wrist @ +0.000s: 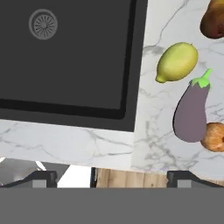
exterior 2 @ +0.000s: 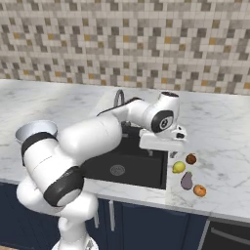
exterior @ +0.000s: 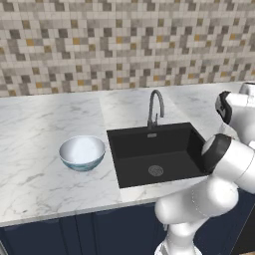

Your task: There is a mixed pile of frozen fruits and vegetables on the counter. Locate all the frozen vegetables and place the items in a bowl on the counter. Take all the frozen fruits and defrost them in a running sink.

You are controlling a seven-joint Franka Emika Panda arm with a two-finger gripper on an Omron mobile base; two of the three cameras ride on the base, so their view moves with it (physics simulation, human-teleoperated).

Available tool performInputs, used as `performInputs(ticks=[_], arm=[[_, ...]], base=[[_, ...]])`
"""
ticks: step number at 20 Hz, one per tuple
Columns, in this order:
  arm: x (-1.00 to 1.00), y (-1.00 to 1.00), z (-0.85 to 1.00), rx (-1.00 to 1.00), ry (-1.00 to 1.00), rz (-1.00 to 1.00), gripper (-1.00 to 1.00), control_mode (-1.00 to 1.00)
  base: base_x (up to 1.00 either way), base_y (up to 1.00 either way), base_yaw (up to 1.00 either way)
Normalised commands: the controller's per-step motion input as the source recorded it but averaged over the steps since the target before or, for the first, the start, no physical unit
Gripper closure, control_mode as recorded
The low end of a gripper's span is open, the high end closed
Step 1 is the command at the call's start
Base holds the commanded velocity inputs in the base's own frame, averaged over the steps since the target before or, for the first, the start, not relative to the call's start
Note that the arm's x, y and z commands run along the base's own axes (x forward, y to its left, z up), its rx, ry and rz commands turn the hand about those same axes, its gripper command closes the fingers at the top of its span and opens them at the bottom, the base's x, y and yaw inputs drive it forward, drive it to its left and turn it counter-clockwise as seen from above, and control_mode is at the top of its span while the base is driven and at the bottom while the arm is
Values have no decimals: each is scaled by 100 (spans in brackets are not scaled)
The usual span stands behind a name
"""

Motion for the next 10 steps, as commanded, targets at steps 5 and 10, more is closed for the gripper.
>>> performInputs(ticks=[5,10], arm=[[16,-68,-49,0,5,-4,-100,-100],[29,-40,-33,2,4,2,-100,-100]], base=[[0,0,0],[0,0,0]])
